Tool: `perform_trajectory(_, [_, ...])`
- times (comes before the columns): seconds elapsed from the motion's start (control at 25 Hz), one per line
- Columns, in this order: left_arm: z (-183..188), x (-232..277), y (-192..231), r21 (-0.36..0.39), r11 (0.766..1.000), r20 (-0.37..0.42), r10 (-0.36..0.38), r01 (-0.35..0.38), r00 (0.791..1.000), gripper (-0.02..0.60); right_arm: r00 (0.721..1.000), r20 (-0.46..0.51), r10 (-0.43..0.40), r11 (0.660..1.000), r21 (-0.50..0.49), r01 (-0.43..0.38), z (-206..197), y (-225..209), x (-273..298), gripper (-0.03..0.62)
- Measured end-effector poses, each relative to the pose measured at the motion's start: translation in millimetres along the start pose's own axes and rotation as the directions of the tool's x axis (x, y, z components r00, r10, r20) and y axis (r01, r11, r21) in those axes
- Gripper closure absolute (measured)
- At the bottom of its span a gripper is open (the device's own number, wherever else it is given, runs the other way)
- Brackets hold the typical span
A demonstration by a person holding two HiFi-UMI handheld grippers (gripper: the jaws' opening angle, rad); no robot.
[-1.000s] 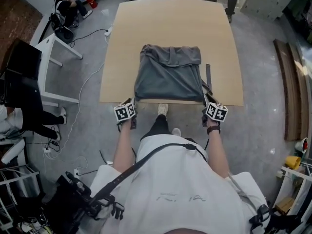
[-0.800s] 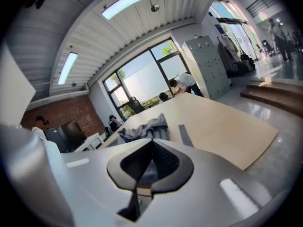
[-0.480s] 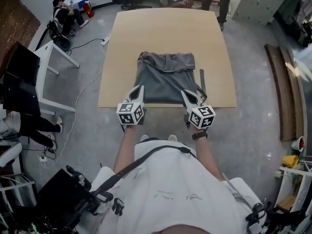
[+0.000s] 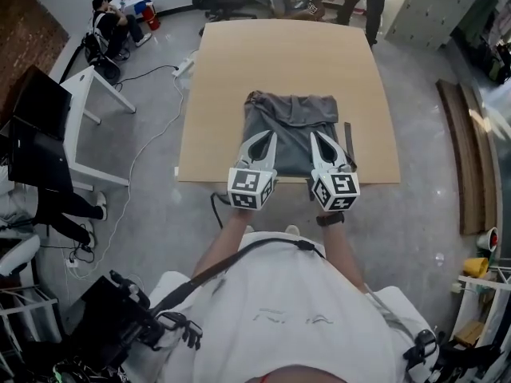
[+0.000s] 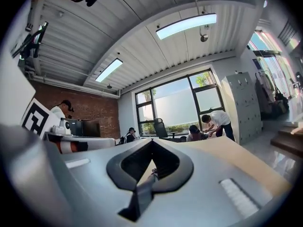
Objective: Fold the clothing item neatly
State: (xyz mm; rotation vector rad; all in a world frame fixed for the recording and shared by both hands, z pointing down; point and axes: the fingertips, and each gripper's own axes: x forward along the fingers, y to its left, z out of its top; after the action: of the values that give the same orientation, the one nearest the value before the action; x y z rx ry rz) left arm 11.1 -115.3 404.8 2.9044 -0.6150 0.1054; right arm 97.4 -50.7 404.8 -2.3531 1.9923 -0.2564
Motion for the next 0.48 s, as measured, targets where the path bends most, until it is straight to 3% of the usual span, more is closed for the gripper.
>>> perform_trajectory(0.48, [-11,-12,35,0.021,1.0,-0.043,-0.008,0.008,0.999,0.581,0.998,-0.005,-0.058,0.997,0.051,0.058,-14,19,12,0.588])
